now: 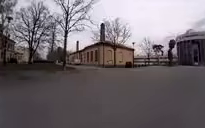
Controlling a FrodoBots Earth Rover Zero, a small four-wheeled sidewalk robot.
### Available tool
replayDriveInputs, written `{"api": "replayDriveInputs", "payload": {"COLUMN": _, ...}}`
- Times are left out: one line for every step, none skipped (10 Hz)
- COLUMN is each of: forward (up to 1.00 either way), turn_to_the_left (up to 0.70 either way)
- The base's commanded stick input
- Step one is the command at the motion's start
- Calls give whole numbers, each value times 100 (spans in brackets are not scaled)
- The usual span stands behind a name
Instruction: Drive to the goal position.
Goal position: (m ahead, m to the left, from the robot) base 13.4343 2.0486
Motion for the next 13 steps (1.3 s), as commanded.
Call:
{"api": "replayDriveInputs", "payload": {"forward": 100, "turn_to_the_left": 0}}
{"api": "replayDriveInputs", "payload": {"forward": 100, "turn_to_the_left": 0}}
{"api": "replayDriveInputs", "payload": {"forward": 100, "turn_to_the_left": 0}}
{"api": "replayDriveInputs", "payload": {"forward": 100, "turn_to_the_left": 0}}
{"api": "replayDriveInputs", "payload": {"forward": 100, "turn_to_the_left": 0}}
{"api": "replayDriveInputs", "payload": {"forward": 100, "turn_to_the_left": 0}}
{"api": "replayDriveInputs", "payload": {"forward": 100, "turn_to_the_left": 0}}
{"api": "replayDriveInputs", "payload": {"forward": 100, "turn_to_the_left": 0}}
{"api": "replayDriveInputs", "payload": {"forward": 100, "turn_to_the_left": 0}}
{"api": "replayDriveInputs", "payload": {"forward": 100, "turn_to_the_left": 40}}
{"api": "replayDriveInputs", "payload": {"forward": 100, "turn_to_the_left": 40}}
{"api": "replayDriveInputs", "payload": {"forward": 100, "turn_to_the_left": 40}}
{"api": "replayDriveInputs", "payload": {"forward": 100, "turn_to_the_left": 40}}
